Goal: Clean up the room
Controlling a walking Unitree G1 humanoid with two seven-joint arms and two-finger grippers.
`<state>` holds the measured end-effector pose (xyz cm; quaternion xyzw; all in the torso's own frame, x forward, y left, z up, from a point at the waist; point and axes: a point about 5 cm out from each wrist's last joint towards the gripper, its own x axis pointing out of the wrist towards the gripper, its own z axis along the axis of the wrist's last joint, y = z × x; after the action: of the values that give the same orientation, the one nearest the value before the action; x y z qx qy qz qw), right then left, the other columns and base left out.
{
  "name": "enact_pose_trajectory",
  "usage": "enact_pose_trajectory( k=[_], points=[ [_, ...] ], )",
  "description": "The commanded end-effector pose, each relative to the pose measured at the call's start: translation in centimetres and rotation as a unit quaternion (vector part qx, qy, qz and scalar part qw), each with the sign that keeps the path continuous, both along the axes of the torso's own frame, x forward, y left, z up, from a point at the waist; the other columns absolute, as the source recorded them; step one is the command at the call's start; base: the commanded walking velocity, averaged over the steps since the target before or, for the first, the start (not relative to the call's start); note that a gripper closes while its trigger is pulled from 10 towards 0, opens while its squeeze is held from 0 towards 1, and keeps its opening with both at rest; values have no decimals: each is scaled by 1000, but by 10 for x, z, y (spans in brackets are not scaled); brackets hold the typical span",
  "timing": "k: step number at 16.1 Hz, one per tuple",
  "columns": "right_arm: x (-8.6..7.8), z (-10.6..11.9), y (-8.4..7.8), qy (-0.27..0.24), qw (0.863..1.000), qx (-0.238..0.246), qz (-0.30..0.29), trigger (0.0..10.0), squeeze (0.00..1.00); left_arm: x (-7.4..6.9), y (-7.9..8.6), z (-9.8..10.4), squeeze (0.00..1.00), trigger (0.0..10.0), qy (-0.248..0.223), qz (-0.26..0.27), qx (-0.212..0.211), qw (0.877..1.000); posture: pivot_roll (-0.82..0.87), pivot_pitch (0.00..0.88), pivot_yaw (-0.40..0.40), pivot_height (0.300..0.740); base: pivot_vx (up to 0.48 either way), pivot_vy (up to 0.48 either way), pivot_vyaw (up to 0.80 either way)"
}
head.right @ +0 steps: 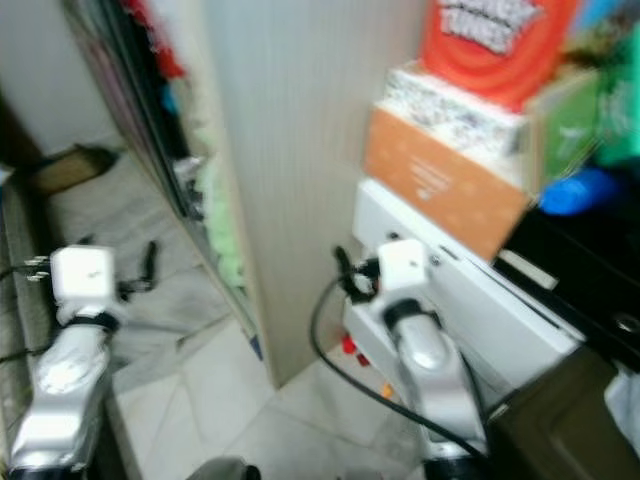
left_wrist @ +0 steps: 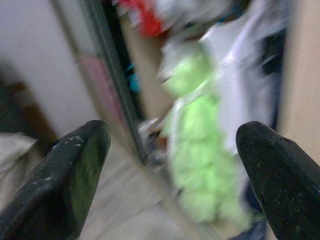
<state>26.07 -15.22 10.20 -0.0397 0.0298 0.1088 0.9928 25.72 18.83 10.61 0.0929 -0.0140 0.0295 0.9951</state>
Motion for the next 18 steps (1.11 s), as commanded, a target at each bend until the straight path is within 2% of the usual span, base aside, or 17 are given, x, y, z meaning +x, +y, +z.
enact_pose_trajectory(
  k=[1, 7, 10, 13, 18],
  points=[
    [3, 5, 2, -8, 1000, 1, 5, 10000, 0, -4, 7, 0, 0, 10000, 1, 17, 9, 1000, -26, 0, -11, 740, 0, 0, 800],
    [3, 4, 2, -6, 1000, 2, 7, 10000, 0, -5, 9, -1, 0, 10000, 2, 32, 17, 999, -21, 0, -15, 740, 0, 0, 800],
    [3, 4, 1, -8, 1000, 2, 7, 10000, 0, -11, 18, 9, 0, 10000, -24, 71, 14, 997, -22, 0, -14, 740, 0, 0, 800],
    [2, 3, 0, -4, 1000, 0, 11, 10000, 0, -15, 15, 3, 0, 10000, -11, 62, 14, 998, -22, 0, -14, 740, 0, 0, 800],
    [-10, -10, -5, 47, 997, 4, 65, 10000, 0, -24, 12, -4, 0, 10000, 7, 53, 14, 998, -22, 0, -14, 740, 0, 0, 800]
  ],
)
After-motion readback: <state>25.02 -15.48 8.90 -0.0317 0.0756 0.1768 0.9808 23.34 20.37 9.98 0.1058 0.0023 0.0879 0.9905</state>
